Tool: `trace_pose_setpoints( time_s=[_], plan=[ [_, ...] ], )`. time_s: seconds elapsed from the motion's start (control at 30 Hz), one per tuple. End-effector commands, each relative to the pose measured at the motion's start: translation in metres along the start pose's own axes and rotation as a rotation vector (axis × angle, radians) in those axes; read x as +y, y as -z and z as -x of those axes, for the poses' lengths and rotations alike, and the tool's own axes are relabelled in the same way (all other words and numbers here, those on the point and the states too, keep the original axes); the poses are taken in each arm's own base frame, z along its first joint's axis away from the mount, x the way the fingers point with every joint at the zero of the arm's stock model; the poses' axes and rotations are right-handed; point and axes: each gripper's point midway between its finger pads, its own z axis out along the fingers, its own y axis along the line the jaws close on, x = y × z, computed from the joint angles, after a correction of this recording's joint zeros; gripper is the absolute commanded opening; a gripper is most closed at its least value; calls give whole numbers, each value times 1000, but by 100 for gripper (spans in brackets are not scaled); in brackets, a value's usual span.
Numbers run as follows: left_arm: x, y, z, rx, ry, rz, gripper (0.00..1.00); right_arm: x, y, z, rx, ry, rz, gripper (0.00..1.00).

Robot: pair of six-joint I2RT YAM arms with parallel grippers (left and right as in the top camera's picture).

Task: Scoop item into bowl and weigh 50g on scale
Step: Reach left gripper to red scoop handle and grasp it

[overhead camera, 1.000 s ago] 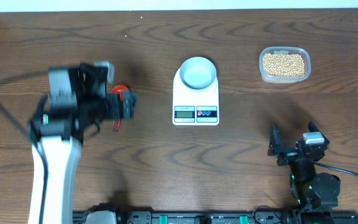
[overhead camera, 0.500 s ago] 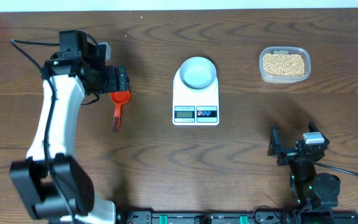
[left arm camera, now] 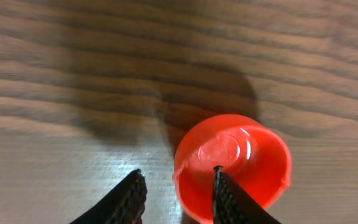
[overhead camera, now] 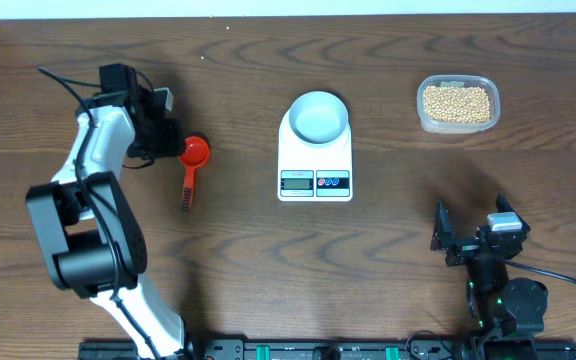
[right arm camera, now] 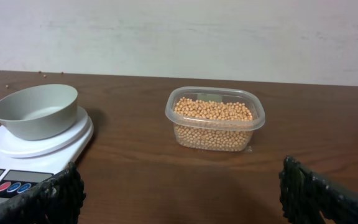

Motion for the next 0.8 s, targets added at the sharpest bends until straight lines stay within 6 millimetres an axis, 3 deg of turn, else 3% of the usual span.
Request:
trace_pose_setpoints(
  time_s=[0.0, 0.27, 0.37, 0.43, 0.53, 0.67, 0.77],
  plan=[
    [4, -17, -3, 35, -8, 5, 35, 2, 0, -2, 6, 8, 7, 99],
    [5, -40, -9, 73, -8, -1, 25, 2, 0, -2, 6, 8, 7, 99],
    [5, -41, -7, 66, -10, 0, 19, 2, 0, -2, 6, 8, 7, 99],
    [5, -41, -5, 59, 8, 1, 8, 2, 0, -2, 6, 8, 7, 99],
    [2, -38, -4, 51, 48, -12, 7, 2, 0, -2, 6, 8, 7, 99],
    [-15, -13, 15, -25, 115, -85, 7, 2, 0, -2, 6, 8, 7, 99],
    [-26, 22, 34, -113, 199, -119, 8, 2, 0, -2, 6, 8, 7, 99]
  ],
)
